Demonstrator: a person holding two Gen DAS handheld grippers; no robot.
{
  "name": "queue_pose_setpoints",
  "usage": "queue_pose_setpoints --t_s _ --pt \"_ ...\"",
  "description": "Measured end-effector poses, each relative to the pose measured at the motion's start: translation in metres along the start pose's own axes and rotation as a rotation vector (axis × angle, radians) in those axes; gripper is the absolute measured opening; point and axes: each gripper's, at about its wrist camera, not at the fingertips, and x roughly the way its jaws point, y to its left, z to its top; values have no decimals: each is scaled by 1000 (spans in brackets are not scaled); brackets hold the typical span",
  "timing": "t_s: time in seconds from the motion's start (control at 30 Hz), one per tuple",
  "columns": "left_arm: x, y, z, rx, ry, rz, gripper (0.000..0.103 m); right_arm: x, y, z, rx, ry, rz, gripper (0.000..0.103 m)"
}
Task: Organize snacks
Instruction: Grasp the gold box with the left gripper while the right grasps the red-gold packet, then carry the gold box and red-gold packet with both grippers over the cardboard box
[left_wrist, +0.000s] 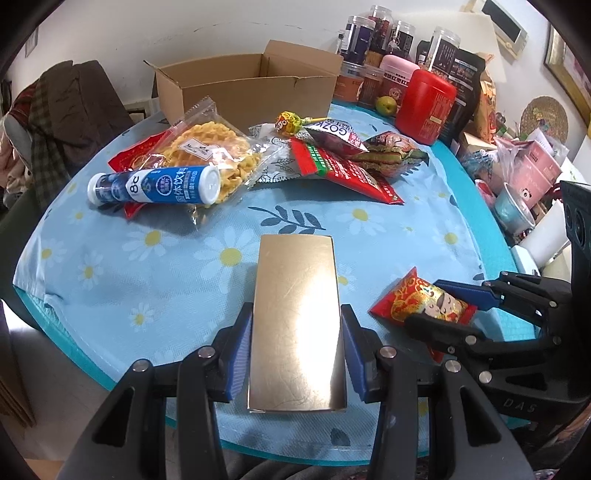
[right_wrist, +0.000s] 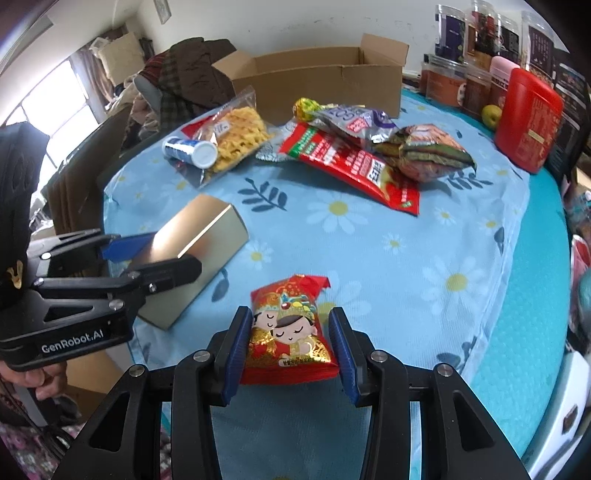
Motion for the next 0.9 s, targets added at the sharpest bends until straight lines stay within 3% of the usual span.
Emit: queue_pose_setpoints --t_s 0.1,0.2,0.5,0.6,0.9 --pt "3 1 1 -8 12 11 45 5 2 0 -16 15 -7 44" --pt "18 4 0 -40 80 20 48 11 3 1 -30 35 -19 45" --pt "19 -1 0 6 38 56 48 20 11 6 -103 47 -71 51" --pt "19 2 1 2 33 52 45 21 11 7 -115 40 -102 40" --pt "12 8 10 -30 29 -11 43 17 5 14 -69 46 -38 35"
